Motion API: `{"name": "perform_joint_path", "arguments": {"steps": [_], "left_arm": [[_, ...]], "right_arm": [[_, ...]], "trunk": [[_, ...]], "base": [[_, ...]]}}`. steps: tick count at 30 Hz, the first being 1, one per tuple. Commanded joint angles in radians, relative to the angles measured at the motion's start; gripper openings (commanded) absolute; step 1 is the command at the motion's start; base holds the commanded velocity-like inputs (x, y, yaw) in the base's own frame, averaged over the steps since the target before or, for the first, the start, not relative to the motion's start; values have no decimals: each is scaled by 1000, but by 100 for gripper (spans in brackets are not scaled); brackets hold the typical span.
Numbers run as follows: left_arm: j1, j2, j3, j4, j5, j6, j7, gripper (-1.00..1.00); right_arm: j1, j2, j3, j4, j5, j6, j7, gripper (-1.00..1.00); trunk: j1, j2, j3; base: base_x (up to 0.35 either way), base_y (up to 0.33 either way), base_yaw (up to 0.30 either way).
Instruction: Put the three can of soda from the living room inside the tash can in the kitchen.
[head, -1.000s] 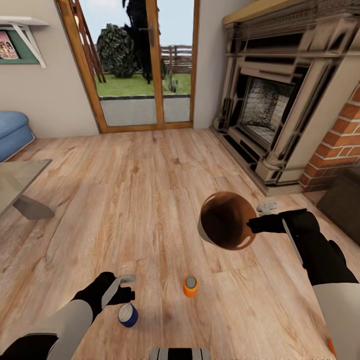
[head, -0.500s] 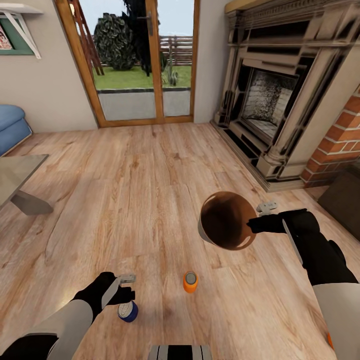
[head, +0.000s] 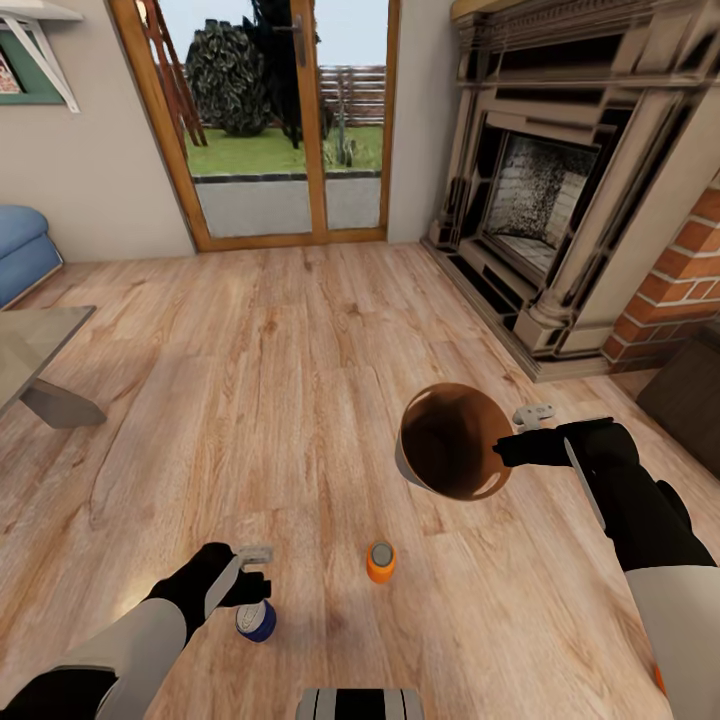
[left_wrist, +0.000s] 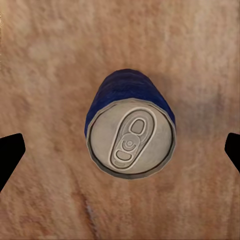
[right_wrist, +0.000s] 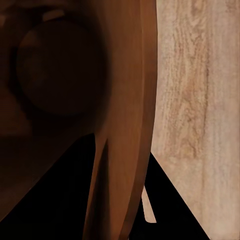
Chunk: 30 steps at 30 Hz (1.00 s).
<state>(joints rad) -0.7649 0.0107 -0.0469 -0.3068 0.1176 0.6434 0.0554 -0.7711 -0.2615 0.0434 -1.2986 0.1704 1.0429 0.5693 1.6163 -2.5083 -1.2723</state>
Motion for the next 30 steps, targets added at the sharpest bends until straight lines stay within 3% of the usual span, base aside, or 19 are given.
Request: {"name": "perform_joint_path", "arguments": {"steps": [1, 7, 18, 30], "left_arm": [[0, 0, -2, -1, 0, 0, 0, 100], [-2, -1, -12, -6, 0, 0, 3, 100], [-3, -47, -53, -10, 1, -3, 3, 100], [-2, -51, -81, -29, 0, -5, 3, 100]], "right_arm": [[0, 0, 0, 0, -24, 4, 4, -100], [0, -1, 0, 1, -23, 4, 4, -100], [8, -1, 0, 1, -23, 4, 4, -100], [11, 0, 0, 2, -23, 4, 3, -100]], "trunk": [[0, 0, 0], [0, 0, -1], [0, 0, -2], [0, 0, -18]], "base": [[0, 0, 0], [0, 0, 0], [0, 0, 0], [0, 0, 0]]}}
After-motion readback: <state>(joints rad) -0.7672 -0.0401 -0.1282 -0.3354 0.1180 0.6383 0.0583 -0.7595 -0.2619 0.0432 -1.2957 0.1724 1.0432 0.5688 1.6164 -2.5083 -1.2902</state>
